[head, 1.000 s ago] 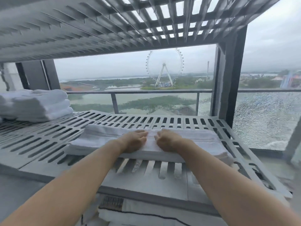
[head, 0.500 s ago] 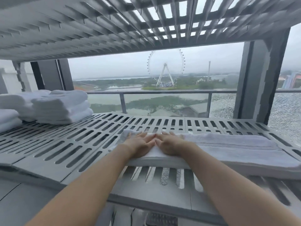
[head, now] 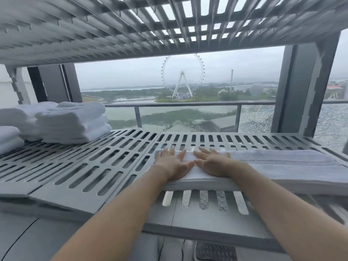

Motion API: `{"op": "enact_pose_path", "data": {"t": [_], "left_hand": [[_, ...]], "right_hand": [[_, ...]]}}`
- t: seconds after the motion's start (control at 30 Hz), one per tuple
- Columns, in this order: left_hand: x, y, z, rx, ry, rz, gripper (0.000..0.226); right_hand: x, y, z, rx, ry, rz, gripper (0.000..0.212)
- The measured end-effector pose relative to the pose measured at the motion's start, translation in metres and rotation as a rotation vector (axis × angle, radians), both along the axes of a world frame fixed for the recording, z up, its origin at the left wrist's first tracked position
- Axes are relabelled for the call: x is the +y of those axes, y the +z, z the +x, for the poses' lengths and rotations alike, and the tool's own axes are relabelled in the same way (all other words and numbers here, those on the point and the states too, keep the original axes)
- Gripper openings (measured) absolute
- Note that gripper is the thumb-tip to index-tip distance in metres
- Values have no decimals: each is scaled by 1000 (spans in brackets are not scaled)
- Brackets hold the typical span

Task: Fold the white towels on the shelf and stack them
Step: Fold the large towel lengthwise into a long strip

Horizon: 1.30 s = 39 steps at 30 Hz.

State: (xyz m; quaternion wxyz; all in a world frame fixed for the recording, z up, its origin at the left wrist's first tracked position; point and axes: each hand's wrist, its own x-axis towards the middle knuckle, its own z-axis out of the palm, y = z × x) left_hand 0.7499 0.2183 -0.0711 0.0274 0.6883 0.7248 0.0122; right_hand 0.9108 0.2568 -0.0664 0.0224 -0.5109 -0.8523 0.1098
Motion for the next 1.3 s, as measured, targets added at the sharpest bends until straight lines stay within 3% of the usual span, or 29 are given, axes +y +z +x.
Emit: {"op": "enact_pose_path", "data": {"t": [0.23,0.37,0.43,0.57,0.7,0.77,1.07,1.2,1.3], "left_hand": [[1,5,-10,1,-64,-53,73],[-11,7,-19,-59,-206,67,62],[-27,9,-27,-177,-312,166,45],[-60,6,-44,-217,-408,198,41],[-76,-2,-42,83,-448,184,65],[-76,-2,-38,150,-467,241,66],[-68,-12,-41,44,-685,524,47],[-67,-12,-40,-58,-650,504,55],[-68,-12,-40,-73,-638,501,46]], "right_hand": [[-2,-3,3,28,11,27,51],[-16,-4,9,446,6,308,27],[-24,-2,13,534,54,426,19],[-34,-5,18,470,185,363,17],[-43,-9,19,431,288,333,25],[-47,-9,18,436,309,360,30],[-52,-10,17,460,292,406,27],[-56,-10,18,453,283,422,31],[-61,-9,18,371,285,397,47]]}}
